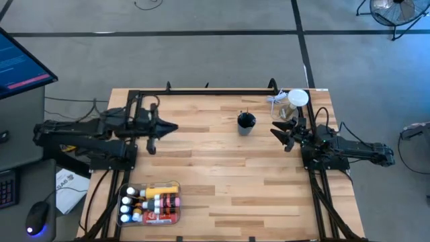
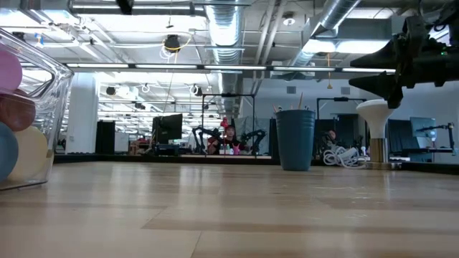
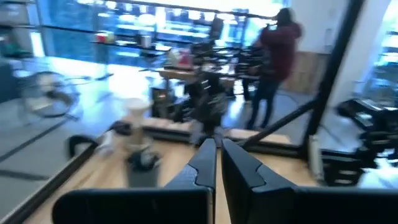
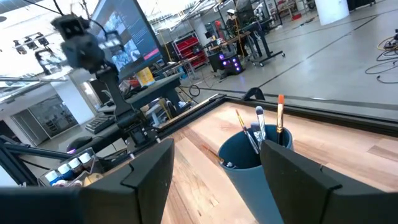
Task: Pick & Place Paint Supplies
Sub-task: Return to Home Position
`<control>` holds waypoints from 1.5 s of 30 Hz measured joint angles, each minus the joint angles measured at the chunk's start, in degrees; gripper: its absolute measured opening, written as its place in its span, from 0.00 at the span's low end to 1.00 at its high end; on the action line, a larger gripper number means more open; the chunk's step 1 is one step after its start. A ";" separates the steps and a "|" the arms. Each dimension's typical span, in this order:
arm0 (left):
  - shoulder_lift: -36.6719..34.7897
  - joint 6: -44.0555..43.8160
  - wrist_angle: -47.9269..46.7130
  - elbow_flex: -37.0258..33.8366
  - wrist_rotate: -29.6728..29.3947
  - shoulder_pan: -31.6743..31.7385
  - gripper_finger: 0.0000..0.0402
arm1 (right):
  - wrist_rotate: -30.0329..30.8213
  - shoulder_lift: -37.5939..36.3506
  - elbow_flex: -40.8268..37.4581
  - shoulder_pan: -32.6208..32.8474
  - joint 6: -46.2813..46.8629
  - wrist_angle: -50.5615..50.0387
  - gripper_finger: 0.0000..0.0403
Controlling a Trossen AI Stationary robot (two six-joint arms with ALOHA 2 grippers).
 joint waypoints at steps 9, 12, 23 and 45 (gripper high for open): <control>-19.17 -3.26 -0.16 -18.76 -3.61 0.51 0.00 | 0.01 0.00 -0.02 0.00 -0.01 -0.02 0.58; -25.08 -3.28 0.54 -24.09 -3.63 0.51 0.00 | 0.01 0.00 -0.02 0.00 -0.01 0.00 0.58; -40.90 -3.14 5.67 -35.04 -3.44 0.38 0.00 | 0.00 0.00 -0.02 0.00 -0.01 -0.02 0.58; -40.39 -3.07 9.47 -39.58 -3.28 0.38 0.00 | -0.35 0.07 -0.04 0.00 -0.01 -0.05 0.58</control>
